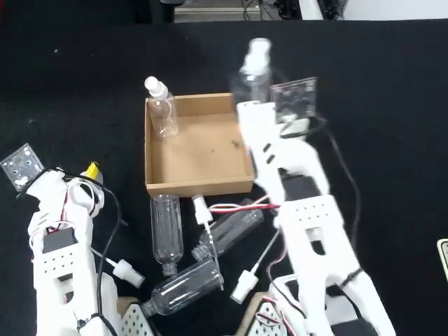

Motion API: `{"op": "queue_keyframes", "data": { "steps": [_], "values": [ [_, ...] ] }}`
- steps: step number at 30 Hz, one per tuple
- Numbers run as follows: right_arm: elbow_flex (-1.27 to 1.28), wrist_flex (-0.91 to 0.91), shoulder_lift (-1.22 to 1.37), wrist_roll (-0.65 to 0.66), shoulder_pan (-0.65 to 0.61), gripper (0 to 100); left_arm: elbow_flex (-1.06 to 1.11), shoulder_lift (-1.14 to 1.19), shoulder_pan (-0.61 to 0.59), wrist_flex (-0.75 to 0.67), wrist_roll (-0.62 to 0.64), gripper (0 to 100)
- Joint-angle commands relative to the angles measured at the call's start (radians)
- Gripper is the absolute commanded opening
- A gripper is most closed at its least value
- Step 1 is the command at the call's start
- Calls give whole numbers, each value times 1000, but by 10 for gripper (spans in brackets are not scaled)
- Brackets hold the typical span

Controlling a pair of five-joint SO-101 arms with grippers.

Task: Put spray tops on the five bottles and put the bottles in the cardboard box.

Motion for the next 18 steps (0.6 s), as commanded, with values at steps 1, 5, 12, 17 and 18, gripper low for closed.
{"op": "queue_keyframes", "data": {
  "steps": [1, 5, 12, 17, 18],
  "values": [
    [-74, -143, 91, -5, -84, 11, -13, -18, 4, -20, 2, 220],
    [-108, -275, 252, 0, -117, 11, -15, -18, 4, -20, 2, 220],
    [-174, -374, 467, 0, -138, 15, -15, -18, 7, -20, 2, 220],
    [-183, -485, 567, 2, -140, 12, -15, -18, 8, -20, 2, 220],
    [-180, -516, 585, 2, -140, 12, -15, -18, 8, -20, 2, 220]
  ]
}}
